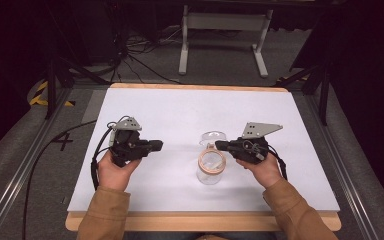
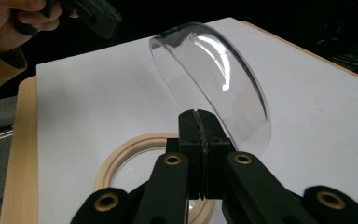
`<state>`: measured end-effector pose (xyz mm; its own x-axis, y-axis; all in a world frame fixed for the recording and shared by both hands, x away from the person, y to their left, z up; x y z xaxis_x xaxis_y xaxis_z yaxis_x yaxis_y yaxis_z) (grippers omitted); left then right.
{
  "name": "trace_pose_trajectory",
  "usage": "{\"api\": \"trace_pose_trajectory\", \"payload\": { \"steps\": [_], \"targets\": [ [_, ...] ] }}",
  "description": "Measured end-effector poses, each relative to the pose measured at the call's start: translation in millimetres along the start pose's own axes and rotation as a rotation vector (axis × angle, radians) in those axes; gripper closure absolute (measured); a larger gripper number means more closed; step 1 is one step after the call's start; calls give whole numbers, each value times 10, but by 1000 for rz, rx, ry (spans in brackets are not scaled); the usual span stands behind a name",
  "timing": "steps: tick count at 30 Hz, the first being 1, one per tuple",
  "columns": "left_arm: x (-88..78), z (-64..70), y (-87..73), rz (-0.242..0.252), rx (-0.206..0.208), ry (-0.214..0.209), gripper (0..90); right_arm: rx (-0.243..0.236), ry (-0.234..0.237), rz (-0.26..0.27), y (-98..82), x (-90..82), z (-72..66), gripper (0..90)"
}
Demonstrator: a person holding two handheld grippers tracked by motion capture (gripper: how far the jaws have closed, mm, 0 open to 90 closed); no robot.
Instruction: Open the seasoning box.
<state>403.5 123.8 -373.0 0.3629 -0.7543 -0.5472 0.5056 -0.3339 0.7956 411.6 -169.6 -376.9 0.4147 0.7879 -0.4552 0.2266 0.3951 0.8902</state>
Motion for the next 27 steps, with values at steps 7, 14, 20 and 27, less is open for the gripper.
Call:
{"api": "trace_pose_trajectory", "payload": {
  "steps": [7, 14, 20, 27],
  "targets": [
    [-19, -8, -30, -9, -9, 1, 852, 46, -43, 7, -28, 20, 125, 897],
    [6, 1, -24, -9, -4, 0, 849, 64, -60, 12, -42, 5, 167, 895],
    [13, 3, -3, -11, -4, -6, 849, 36, -42, 21, -1, -31, 85, 874],
    [57, 5, 37, -19, 17, -26, 837, -5, -51, 17, 57, -197, 28, 893]
  ]
}}
Point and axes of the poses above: each handheld gripper's, and its own axes: x roughly forward along the jaws, y roughly out of its top, z roughly to its right, the point moved 5 cm from there along x, roughly forward along the jaws
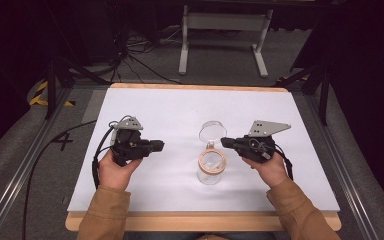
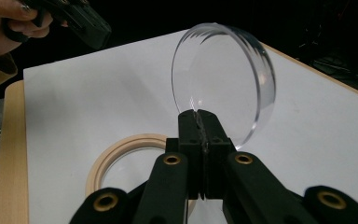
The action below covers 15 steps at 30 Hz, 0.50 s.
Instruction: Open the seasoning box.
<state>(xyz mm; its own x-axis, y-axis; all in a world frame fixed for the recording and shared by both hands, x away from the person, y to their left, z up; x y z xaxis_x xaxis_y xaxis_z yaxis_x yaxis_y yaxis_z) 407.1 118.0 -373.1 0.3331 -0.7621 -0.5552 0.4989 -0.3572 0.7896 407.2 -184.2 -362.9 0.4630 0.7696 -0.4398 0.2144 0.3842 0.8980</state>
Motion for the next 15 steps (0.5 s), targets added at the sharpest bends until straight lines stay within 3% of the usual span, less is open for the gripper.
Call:
{"api": "trace_pose_trajectory", "payload": {
  "steps": [9, 15],
  "targets": [
    [93, -3, 79, -8, 19, -28, 823, 15, -45, 26, 3, -297, 83, 884],
    [142, -4, 96, -23, 25, -36, 816, 40, -118, 21, -54, -574, 269, 888]
  ]
}}
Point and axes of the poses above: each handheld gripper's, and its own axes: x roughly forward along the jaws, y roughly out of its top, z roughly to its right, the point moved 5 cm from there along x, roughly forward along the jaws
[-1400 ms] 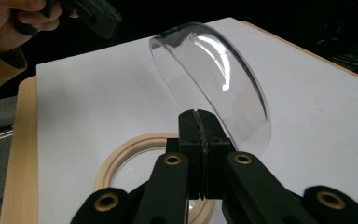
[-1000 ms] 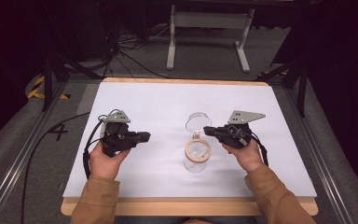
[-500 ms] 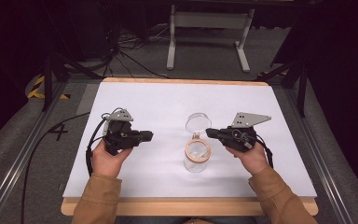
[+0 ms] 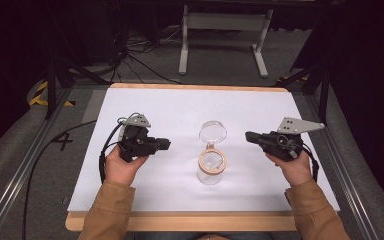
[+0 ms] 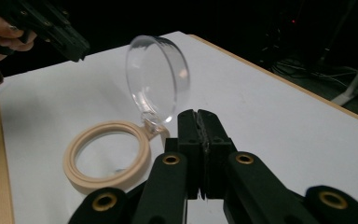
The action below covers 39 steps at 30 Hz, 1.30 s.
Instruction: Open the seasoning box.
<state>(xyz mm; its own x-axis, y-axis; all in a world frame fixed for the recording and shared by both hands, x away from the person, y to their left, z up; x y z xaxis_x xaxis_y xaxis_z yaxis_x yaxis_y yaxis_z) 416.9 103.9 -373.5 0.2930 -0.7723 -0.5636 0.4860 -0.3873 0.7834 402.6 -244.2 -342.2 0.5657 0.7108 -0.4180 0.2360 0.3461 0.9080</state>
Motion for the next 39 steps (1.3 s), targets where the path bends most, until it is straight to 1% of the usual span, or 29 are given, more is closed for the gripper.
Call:
{"api": "trace_pose_trajectory", "payload": {
  "steps": [2, 4, 5, 7, 8, 9, 11, 12, 13, 14, 15, 17, 18, 20, 21, 22, 23, 24, 27, 28, 29, 31, 33, 35, 36, 38, 39],
  "targets": [
    [5, 3, 13, 4, -1, -5, 815, 7, -29, -15, -39, -82, 84, 888],
    [22, -4, 21, 5, 4, -8, 813, 18, -36, -41, -90, -143, 157, 887],
    [22, -4, 21, 5, 4, -8, 812, 18, -36, -41, -90, -143, 157, 887],
    [40, -22, 15, -4, 0, -6, 808, 17, -77, -71, -153, -204, 236, 888],
    [47, -31, 12, -5, -3, -5, 808, 20, -87, -82, -180, -226, 271, 888],
    [56, -57, 2, -8, -3, -4, 808, 35, -103, -88, -219, -257, 334, 888],
    [63, -88, -21, -15, -20, -3, 808, 50, -122, -105, -269, -279, 407, 888],
    [66, -113, -33, -22, -19, -1, 808, 55, -131, -115, -300, -285, 443, 888],
    [66, -113, -33, -22, -19, -1, 808, 55, -131, -115, -300, -285, 443, 888],
    [75, -154, -68, -36, -34, 16, 807, 68, -143, -137, -368, -290, 513, 887],
    [75, -154, -68, -36, -34, 16, 807, 73, -153, -149, -405, -290, 549, 886],
    [87, -221, -125, -58, -50, 36, 806, 84, -170, -171, -481, -288, 632, 883],
    [90, -241, -138, -62, -50, 42, 804, 101, -173, -176, -522, -285, 676, 879],
    [106, -300, -184, -75, -64, 55, 801, 115, -184, -191, -581, -279, 732, 877],
    [106, -300, -184, -75, -64, 55, 801, 115, -184, -191, -581, -279, 732, 877],
    [113, -328, -205, -79, -74, 59, 801, 127, -188, -201, -621, -269, 760, 876],
    [119, -357, -229, -84, -82, 63, 800, 129, -193, -208, -650, -261, 784, 874],
    [127, -386, -250, -86, -91, 66, 800, 145, -199, -215, -699, -247, 823, 872],
    [148, -464, -309, -98, -112, 72, 798, 157, -201, -224, -748, -232, 854, 869],
    [172, -512, -352, -111, -125, 80, 797, 167, -209, -239, -800, -214, 881, 867],
    [189, -536, -380, -120, -132, 86, 796, 168, -211, -244, -820, -206, 897, 864],
    [205, -567, -416, -141, -134, 102, 792, 187, -211, -255, -874, -180, 924, 857],
    [232, -595, -450, -153, -145, 107, 791, 197, -215, -266, -919, -156, 944, 837],
    [257, -625, -480, -165, -148, 110, 791, 213, -221, -288, -968, -132, 968, 834],
    [275, -644, -499, -172, -153, 118, 791, 220, -219, -291, -988, -117, 973, 831],
    [306, -681, -538, -196, -152, 126, 791, 230, -218, -304, -1034, -86, 977, 825],
    [324, -686, -554, -201, -162, 124, 791, 228, -219, -317, -1061, -70, 981, 824]
  ]
}}
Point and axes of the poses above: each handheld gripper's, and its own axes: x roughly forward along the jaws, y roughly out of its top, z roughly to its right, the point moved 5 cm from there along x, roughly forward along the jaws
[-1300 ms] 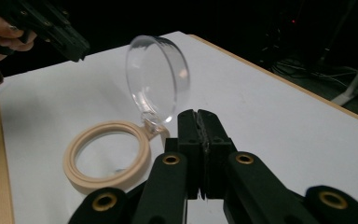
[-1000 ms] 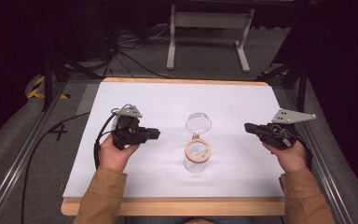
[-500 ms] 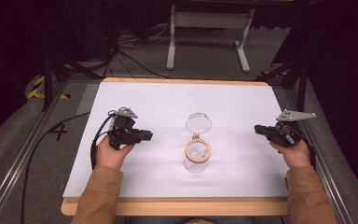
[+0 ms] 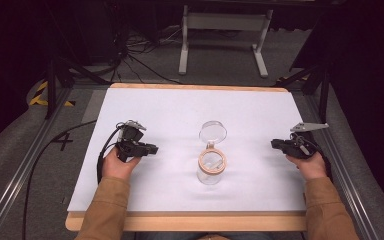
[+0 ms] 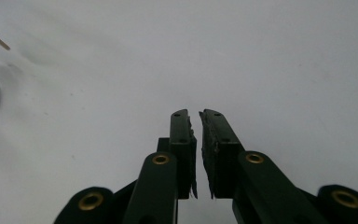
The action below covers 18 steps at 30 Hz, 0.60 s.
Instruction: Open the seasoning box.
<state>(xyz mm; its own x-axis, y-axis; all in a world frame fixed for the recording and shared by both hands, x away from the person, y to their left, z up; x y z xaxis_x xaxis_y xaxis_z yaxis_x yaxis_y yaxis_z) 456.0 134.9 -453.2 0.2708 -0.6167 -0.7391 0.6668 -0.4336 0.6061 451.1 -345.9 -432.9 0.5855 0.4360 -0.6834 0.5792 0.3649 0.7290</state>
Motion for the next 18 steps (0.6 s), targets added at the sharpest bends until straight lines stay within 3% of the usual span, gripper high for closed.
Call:
{"api": "trace_pose_trajectory", "payload": {
  "steps": [5, 8, 13, 18],
  "targets": [
    [82, -33, -46, -36, 4, 16, 791, -9, -17, -45, -90, 105, 36, 812],
    [122, -41, -62, -55, 8, 23, 791, 17, -18, -56, -149, 129, 89, 800],
    [141, -34, -59, -58, 17, 27, 779, 14, -12, -67, -189, 169, 88, 771],
    [104, -17, -17, -16, 17, 1, 747, 24, -15, -41, -167, 149, 86, 702]
  ]
}}
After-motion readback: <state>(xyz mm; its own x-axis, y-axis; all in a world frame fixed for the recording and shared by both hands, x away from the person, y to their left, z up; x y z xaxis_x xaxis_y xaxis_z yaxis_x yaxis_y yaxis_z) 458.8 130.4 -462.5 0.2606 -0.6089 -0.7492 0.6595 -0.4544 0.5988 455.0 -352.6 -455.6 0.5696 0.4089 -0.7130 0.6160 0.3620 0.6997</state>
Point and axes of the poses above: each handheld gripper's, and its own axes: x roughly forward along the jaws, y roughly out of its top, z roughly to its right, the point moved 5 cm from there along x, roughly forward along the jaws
